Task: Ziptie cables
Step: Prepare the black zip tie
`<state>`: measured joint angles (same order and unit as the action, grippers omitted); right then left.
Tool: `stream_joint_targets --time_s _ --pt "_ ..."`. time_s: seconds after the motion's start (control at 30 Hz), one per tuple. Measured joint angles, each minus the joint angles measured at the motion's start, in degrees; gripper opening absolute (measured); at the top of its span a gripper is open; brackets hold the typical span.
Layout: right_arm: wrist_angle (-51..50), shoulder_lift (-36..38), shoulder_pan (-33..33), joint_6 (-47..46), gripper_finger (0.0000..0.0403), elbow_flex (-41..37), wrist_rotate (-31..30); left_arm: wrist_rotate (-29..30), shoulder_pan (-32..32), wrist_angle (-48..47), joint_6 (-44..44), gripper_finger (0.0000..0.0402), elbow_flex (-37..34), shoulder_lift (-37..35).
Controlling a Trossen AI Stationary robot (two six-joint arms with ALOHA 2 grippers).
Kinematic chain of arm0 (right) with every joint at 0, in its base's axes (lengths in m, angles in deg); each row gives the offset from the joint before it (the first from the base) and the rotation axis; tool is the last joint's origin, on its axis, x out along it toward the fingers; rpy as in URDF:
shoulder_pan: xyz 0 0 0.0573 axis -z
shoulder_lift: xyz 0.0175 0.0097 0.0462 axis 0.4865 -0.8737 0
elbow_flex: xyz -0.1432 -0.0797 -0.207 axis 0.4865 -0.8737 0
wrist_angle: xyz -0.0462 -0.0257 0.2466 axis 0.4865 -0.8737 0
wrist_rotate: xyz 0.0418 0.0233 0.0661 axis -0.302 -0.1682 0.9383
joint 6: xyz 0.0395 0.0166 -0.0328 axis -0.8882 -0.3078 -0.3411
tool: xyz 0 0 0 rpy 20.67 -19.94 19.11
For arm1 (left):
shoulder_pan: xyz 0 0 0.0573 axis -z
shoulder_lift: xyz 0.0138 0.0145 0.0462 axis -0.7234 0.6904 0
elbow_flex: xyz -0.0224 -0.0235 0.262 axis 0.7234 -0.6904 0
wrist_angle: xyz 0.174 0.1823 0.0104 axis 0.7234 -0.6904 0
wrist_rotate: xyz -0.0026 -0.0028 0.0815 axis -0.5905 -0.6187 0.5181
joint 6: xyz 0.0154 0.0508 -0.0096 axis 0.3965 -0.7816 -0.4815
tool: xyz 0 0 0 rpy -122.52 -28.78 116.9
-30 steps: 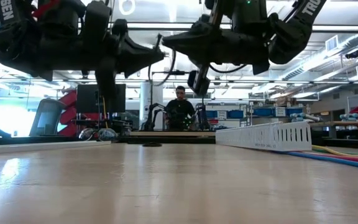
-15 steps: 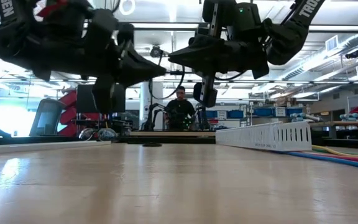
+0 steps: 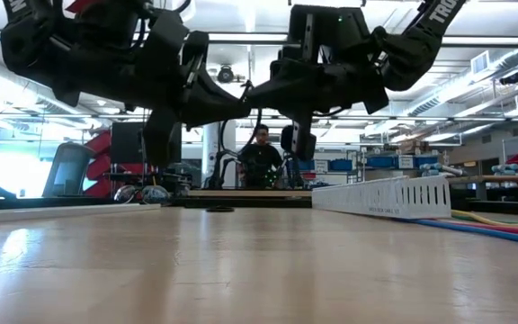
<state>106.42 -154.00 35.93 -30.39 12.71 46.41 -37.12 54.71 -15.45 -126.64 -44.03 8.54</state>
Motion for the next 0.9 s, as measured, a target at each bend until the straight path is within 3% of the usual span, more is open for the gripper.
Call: stream_joint_targets --time_s 0.3,0.63,0.77,0.9 --pt "-0.07 0.0 0.0 -1.66 0.0 0.0 6.95 1.81 1.66 -0.73 -0.44 0.0001 0.0 0.0" --pt "0.54 0.0 0.83 -0.2 0.0 0.0 5.85 2.19 2.65 -0.3 0.2 0.001 0.0 0.0" --pt "0.67 0.0 0.74 0.21 0.0 0.0 5.64 2.05 2.68 0.19 6.53 0.0022 0.0 0.0" --pt "0.67 0.0 0.72 0.95 0.0 0.0 4.64 1.89 2.89 0.14 7.41 0.0028 -0.02 0.0"
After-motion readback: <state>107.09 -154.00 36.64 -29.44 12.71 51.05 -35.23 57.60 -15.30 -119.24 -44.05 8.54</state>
